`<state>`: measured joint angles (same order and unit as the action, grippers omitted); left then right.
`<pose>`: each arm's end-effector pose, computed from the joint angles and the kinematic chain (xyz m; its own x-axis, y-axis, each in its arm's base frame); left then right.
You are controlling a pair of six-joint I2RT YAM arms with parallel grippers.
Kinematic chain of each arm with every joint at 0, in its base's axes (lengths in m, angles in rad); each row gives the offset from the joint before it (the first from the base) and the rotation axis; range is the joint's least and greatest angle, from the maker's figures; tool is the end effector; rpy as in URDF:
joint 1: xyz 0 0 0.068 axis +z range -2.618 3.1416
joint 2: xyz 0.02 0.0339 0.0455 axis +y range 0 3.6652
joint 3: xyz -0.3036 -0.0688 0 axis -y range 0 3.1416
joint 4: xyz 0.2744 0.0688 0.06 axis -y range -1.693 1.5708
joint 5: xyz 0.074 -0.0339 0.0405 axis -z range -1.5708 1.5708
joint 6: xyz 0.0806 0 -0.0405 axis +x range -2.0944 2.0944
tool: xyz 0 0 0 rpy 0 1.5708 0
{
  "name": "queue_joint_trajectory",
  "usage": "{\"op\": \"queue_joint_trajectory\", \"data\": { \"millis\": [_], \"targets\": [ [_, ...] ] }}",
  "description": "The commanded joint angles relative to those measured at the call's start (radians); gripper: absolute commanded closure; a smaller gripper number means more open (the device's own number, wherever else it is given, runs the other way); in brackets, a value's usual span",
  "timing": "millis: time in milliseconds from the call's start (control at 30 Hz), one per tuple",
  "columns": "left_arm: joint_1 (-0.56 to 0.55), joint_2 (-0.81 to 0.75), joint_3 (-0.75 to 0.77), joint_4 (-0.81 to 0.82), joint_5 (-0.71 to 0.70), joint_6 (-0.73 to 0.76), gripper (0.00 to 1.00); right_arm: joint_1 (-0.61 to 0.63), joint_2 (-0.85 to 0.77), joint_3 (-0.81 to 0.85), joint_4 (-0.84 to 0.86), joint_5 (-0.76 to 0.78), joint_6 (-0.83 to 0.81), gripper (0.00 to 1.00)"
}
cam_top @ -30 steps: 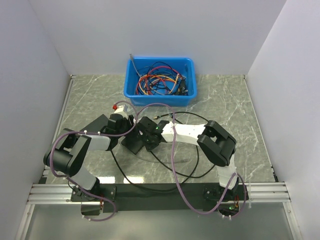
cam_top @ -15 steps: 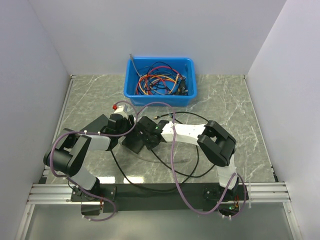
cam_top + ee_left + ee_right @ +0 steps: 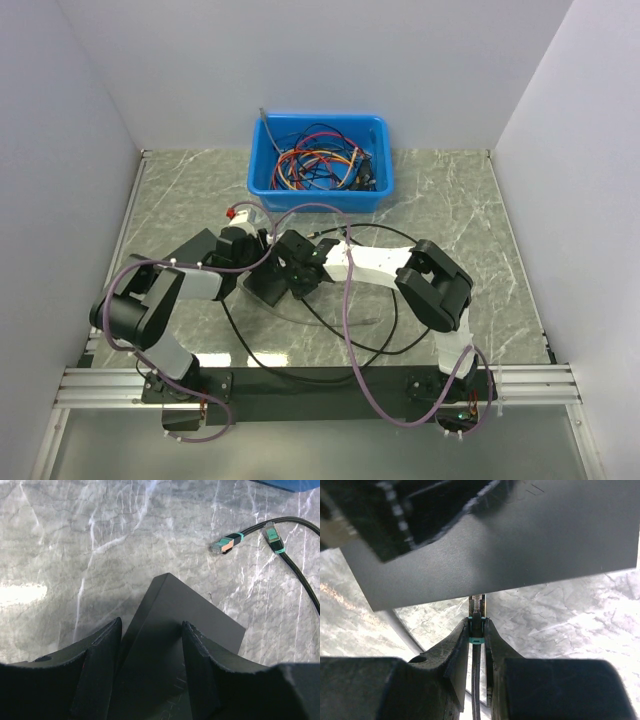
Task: Insert the plug into the switch port
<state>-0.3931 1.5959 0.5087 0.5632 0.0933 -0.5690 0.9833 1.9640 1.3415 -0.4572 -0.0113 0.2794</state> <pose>0.3129 -0.1379 0.1248 -0.6350 -0.3174 -0.7043 0.1350 0.8520 -0.5058 0.2582 0.3893 0.1464 -0.7002 -0.5539 -0.4506 -0.6680 0.7309 0.1396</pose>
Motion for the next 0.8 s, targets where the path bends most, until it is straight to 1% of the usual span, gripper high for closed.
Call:
{"op": "queue_joint_trajectory", "data": {
  "millis": [0,233,400,500,667,767],
  "targets": [
    [-0.018,0.030,0.017,-0.002,0.072,0.008,0.44,0.000,-0.068,0.021,0.146,-0.046,-0.040,1.00],
    [-0.018,0.030,0.010,0.010,0.075,-0.003,0.44,-0.003,-0.040,0.041,0.163,-0.009,-0.020,1.00],
    [-0.020,0.033,0.002,0.009,0.080,-0.012,0.44,-0.020,-0.014,0.070,0.181,0.010,0.029,1.00],
    [-0.020,0.045,-0.012,0.033,0.097,-0.025,0.44,-0.024,-0.019,0.068,0.209,0.036,0.043,1.00],
    [-0.023,0.085,-0.032,0.082,0.123,-0.045,0.45,-0.025,-0.027,0.035,0.313,0.051,0.034,1.00],
    [-0.023,0.095,-0.036,0.090,0.126,-0.046,0.45,-0.028,-0.008,0.021,0.354,0.042,0.038,1.00]
  ]
}}
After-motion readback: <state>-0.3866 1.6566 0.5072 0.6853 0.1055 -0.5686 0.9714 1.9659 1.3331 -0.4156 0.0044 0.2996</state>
